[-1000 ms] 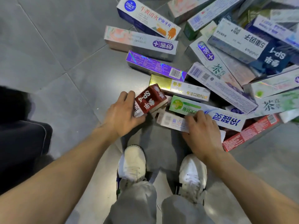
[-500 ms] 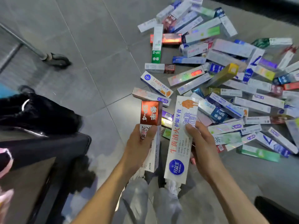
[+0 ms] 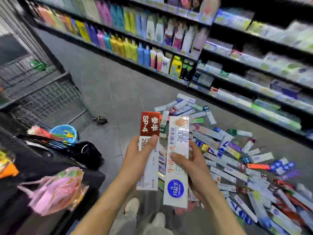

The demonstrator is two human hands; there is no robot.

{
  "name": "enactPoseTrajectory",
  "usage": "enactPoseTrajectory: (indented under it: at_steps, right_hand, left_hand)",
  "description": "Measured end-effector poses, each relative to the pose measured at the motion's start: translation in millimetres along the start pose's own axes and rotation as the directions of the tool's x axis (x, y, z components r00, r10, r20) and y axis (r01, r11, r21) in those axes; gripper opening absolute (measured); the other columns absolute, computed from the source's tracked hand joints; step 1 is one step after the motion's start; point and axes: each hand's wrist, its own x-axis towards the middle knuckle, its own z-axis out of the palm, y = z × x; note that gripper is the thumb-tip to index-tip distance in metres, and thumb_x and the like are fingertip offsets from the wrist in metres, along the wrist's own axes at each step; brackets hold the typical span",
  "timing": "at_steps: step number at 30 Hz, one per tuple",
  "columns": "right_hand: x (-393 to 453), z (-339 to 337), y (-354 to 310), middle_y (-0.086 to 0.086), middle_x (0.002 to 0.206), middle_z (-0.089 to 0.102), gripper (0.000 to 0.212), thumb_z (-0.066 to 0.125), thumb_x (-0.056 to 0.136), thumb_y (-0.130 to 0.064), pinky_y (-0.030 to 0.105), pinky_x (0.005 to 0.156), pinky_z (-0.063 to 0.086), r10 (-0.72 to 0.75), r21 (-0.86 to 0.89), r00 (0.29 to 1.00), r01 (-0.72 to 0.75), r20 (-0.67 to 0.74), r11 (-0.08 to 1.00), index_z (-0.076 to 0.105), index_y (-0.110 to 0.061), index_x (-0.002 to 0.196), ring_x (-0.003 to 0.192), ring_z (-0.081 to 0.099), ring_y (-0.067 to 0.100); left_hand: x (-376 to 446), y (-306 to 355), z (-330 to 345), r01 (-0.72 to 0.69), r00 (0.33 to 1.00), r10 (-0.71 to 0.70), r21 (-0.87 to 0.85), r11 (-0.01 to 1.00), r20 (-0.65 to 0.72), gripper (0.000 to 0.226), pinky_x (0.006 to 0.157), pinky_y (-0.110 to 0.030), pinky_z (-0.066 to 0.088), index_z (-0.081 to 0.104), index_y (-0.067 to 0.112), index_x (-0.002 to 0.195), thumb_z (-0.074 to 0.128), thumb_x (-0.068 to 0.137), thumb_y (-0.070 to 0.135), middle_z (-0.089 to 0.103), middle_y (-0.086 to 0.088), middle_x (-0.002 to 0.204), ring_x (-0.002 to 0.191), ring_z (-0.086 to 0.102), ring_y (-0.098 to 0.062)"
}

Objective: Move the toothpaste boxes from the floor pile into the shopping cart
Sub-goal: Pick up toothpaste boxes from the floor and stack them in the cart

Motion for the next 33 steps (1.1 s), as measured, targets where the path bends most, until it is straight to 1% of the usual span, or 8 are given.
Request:
enactPoseTrajectory:
  at_steps: [2,5,9,12,16,19,29,33]
  right_hand:
    - [-12.2,4.3,-29.9,0.008,0.11,0.075,0.054,0.08,0.08,-0.014,0.05,0.08,0.06,-0.033,-0.02,0.999,0.034,0.038,0.999,0.055,-0.022,0.127,0.092,0.074,0.036]
    - [-21.1,15.6,-69.9,0.008,0.107,0.076,0.048,0.076,0.085,-0.014,0.039,0.065,0.059,-0.094,-0.007,0.993,0.095,0.065,0.995,0.056,-0.025,0.127,0.086,0.074,0.036]
    - [-18.0,37.8,-110.2,0.005,0.102,0.077,0.037,0.067,0.093,-0.018,0.034,0.063,0.059,-0.131,-0.011,0.989,0.132,0.069,0.991,0.056,-0.03,0.126,0.08,0.075,0.028]
    - [-0.4,58.7,-132.9,0.006,0.102,0.077,0.032,0.068,0.093,-0.021,0.034,0.064,0.06,-0.147,-0.05,0.984,0.153,0.1,0.987,0.059,-0.032,0.122,0.082,0.075,0.029]
    - [46.1,97.0,-160.2,0.006,0.097,0.078,0.03,0.069,0.093,-0.024,0.034,0.063,0.06,-0.117,-0.092,0.986,0.128,0.117,0.988,0.057,-0.032,0.12,0.081,0.076,0.029]
    - [92.5,136.6,-186.5,0.006,0.099,0.077,0.031,0.068,0.094,-0.026,0.041,0.072,0.061,-0.13,-0.134,0.978,0.152,0.161,0.979,0.056,-0.03,0.122,0.087,0.075,0.033]
    - [248.0,308.8,-262.7,0.007,0.098,0.077,0.039,0.067,0.093,-0.03,0.032,0.059,0.057,-0.085,-0.243,0.947,0.165,0.309,0.956,0.054,-0.034,0.13,0.078,0.075,0.03]
    - [293.4,368.4,-269.7,0.007,0.1,0.077,0.035,0.068,0.092,-0.034,0.041,0.07,0.06,-0.025,-0.278,0.933,0.133,0.36,0.951,0.056,-0.034,0.126,0.083,0.075,0.034]
  left_hand:
    - [-14.5,29.3,1.0,-0.045,0.999,0.045,0.009,0.999,-0.029,0.039,0.077,-0.034,0.057,0.058,0.023,0.111,0.067,0.086,0.052,0.075,0.014,0.087,0.081,0.074,-0.01]
    - [-24.8,63.3,-0.9,-0.09,0.996,0.089,-0.016,0.996,-0.015,0.052,0.077,-0.036,0.056,0.057,0.02,0.114,0.068,0.079,0.057,0.076,0.003,0.095,0.086,0.075,-0.016]
    - [-18.3,98.5,-8.7,-0.133,0.989,0.126,-0.087,0.987,-0.079,0.036,0.057,-0.016,0.05,0.059,0.015,0.111,0.067,0.09,0.043,0.072,0.002,0.086,0.068,0.07,-0.005]
    - [1.5,118.1,-23.1,-0.151,0.984,0.138,-0.114,0.982,-0.111,0.035,0.052,-0.014,0.048,0.059,0.014,0.111,0.066,0.092,0.042,0.07,0.008,0.073,0.062,0.067,-0.004]
    - [43.2,149.7,-55.1,-0.166,0.975,0.137,-0.162,0.973,-0.177,0.036,0.057,-0.017,0.05,0.06,0.017,0.112,0.067,0.09,0.045,0.073,0.002,0.088,0.067,0.069,-0.002]
    - [85.7,176.5,-87.8,-0.194,0.964,0.15,-0.198,0.961,-0.219,0.031,0.052,-0.015,0.05,0.059,0.018,0.111,0.066,0.092,0.042,0.074,0.009,0.076,0.064,0.07,-0.002]
    - [216.9,265.0,-228.5,-0.236,0.917,0.113,-0.292,0.927,-0.382,0.048,0.086,-0.043,0.058,0.061,0.024,0.112,0.07,0.08,0.059,0.077,0.001,0.093,0.085,0.074,-0.017]
    - [247.4,277.4,-279.9,-0.233,0.869,0.077,-0.266,0.935,-0.489,0.059,0.093,-0.045,0.055,0.063,0.034,0.109,0.077,0.067,0.072,0.076,0.01,0.096,0.093,0.073,-0.015]
